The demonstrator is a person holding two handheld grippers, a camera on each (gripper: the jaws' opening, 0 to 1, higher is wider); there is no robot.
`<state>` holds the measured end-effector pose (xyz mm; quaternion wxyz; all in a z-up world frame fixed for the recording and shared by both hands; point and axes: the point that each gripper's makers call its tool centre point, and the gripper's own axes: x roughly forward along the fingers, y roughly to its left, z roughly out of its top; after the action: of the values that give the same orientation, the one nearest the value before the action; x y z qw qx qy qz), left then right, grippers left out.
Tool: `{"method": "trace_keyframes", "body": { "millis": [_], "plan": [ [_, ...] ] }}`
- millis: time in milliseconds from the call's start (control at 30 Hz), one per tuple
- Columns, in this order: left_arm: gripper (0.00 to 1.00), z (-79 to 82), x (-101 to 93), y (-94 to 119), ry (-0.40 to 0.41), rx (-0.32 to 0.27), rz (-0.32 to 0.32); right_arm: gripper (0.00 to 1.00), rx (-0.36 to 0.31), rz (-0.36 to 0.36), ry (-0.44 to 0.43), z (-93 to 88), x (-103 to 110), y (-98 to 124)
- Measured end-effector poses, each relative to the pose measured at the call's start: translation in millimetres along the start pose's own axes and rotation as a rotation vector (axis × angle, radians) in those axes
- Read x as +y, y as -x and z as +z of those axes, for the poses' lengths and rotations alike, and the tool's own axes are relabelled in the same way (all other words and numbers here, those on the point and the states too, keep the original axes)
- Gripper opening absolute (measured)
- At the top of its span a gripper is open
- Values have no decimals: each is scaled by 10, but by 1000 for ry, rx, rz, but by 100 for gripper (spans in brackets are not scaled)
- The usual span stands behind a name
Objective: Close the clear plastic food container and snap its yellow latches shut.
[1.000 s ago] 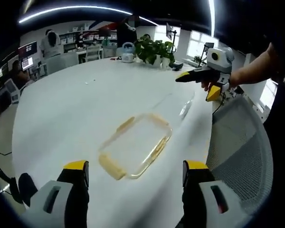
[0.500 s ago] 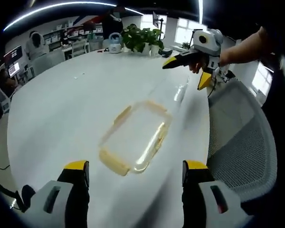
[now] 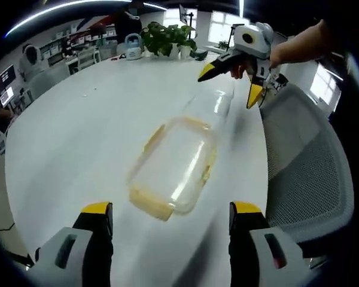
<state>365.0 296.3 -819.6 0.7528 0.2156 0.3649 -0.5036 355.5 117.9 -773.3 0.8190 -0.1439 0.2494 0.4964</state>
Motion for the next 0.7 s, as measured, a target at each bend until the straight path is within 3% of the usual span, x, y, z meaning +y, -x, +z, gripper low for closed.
{"method": "trace_keyframes", "body": {
  "millis": [433, 700],
  "plan": [
    [80, -123, -34, -94, -73, 68, -51, 69, 97, 53, 97, -163, 36, -102],
    [79, -150, 67, -130, -134, 124, -77, 68, 144, 96, 130, -196, 6, -187]
  ]
}}
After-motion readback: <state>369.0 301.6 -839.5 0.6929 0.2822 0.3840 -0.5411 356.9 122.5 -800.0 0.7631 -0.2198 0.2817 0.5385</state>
